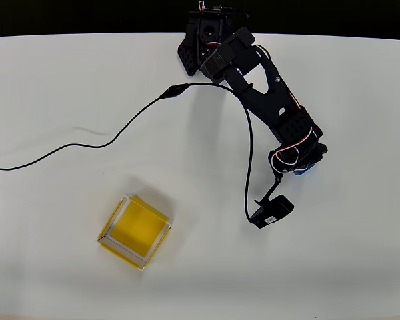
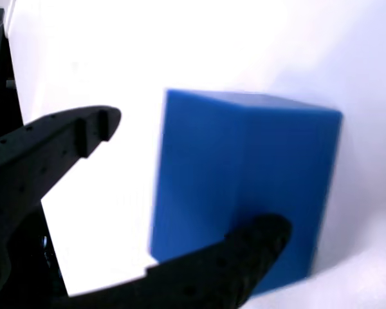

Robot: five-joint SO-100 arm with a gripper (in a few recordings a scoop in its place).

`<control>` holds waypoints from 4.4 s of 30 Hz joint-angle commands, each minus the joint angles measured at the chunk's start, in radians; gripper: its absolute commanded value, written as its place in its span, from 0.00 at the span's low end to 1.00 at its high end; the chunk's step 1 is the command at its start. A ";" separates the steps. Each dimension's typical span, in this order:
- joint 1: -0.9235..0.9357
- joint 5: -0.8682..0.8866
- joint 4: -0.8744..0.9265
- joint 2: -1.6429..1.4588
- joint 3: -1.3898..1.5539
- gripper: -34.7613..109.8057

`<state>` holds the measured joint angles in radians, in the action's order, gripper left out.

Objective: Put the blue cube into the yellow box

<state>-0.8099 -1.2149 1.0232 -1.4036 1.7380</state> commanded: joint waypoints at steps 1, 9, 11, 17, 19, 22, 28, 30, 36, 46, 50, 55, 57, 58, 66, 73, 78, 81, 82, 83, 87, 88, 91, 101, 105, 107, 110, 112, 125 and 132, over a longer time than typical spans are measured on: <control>0.005 -0.015 -0.011 -0.037 -0.077 0.54; 0.003 -0.011 -0.041 0.009 -0.072 0.52; -0.002 -0.005 -0.048 0.021 -0.072 0.50; -0.020 -0.018 -0.041 0.043 -0.067 0.43; -0.023 -0.023 -0.040 0.048 -0.067 0.40; -0.025 -0.038 -0.037 0.048 -0.069 0.37; 0.005 -0.077 -0.032 0.017 -0.071 0.35; 0.031 -0.101 -0.018 -0.006 -0.075 0.35; 0.170 -0.213 0.021 -0.130 -0.080 0.34; 0.546 -0.494 -0.072 -0.391 -0.015 0.34; 0.710 -0.601 -0.175 -0.442 0.020 0.34; 0.885 -0.690 -0.339 -0.407 0.038 0.33; 0.939 -0.713 -0.408 -0.374 0.038 0.33; 0.960 -0.724 -0.437 -0.357 0.038 0.33; 1.083 -0.775 -0.630 -0.225 0.014 0.33; 1.155 -0.795 -0.706 -0.121 -0.008 0.33; 1.183 -0.778 -0.718 -0.071 -0.035 0.33; 1.193 -0.764 -0.749 -0.043 -0.041 0.35; 1.193 -0.742 -0.769 -0.034 -0.044 0.36; 1.195 -0.738 -0.772 -0.026 -0.054 0.37; 1.198 -0.692 -0.805 0.002 -0.089 0.41; 1.198 -0.675 -0.815 0.008 -0.097 0.43; 1.197 -0.630 -0.834 0.023 -0.117 0.47; 1.146 -0.545 -0.808 -0.120 -0.101 0.48; 1.112 -0.537 -0.739 -0.258 -0.071 0.45; 1.089 -0.540 -0.689 -0.325 -0.051 0.44; 1.051 -0.551 -0.641 -0.426 0.012 0.43; 1.020 -0.554 -0.623 -0.497 0.071 0.42; 0.796 -0.561 -0.591 -0.904 0.439 0.42; 0.710 -0.557 -0.561 -1.069 0.574 0.43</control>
<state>-0.0614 -1.7564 0.4510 -2.3470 2.3086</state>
